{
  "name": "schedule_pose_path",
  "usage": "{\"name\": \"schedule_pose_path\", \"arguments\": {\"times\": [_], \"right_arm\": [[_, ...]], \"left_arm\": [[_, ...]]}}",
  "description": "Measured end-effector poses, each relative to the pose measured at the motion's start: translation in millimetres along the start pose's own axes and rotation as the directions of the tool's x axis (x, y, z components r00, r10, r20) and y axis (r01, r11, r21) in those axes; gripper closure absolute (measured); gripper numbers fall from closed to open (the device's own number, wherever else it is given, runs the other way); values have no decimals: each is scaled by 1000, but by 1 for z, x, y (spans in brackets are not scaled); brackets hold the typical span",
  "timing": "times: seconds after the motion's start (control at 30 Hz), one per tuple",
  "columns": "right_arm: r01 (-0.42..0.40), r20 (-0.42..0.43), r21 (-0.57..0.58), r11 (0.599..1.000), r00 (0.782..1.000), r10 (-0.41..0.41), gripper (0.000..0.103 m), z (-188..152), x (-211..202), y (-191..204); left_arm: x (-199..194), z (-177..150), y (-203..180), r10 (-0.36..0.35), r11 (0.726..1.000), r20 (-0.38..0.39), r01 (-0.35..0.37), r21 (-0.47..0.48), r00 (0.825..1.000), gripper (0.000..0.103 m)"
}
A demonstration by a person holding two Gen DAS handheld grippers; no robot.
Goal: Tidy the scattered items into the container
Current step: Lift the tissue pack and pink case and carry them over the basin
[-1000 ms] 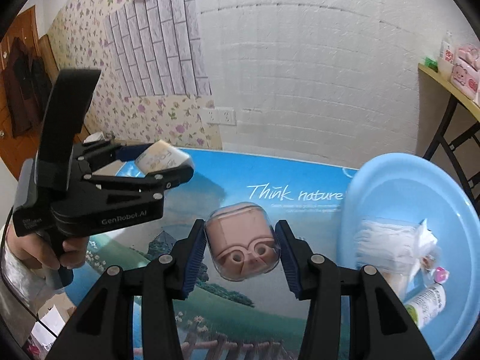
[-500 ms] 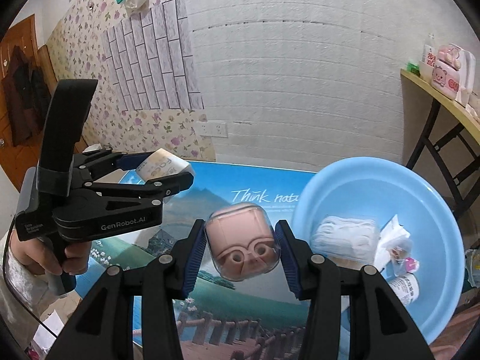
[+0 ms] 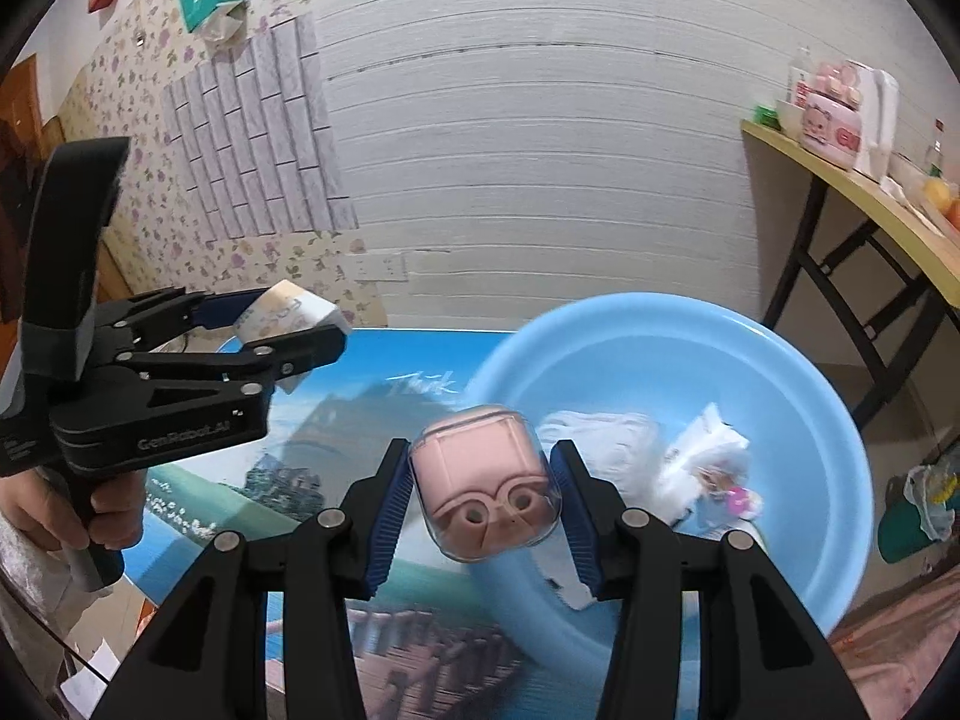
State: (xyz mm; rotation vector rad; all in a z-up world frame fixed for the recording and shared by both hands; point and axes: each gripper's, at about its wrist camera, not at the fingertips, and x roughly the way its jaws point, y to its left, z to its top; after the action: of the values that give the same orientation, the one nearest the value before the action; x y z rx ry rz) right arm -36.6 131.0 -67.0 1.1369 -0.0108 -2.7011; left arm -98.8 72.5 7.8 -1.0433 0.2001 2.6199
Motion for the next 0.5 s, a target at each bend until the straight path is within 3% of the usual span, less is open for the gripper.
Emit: {"name": "schedule_pose_path", "arguments": {"times": [0.5], "right_arm": [[87,23,85,993,996,-90,55,-8,-21,-69]], "left_arm": [[21,25,-65,-70,994,-23,72,85,997,43]]}}
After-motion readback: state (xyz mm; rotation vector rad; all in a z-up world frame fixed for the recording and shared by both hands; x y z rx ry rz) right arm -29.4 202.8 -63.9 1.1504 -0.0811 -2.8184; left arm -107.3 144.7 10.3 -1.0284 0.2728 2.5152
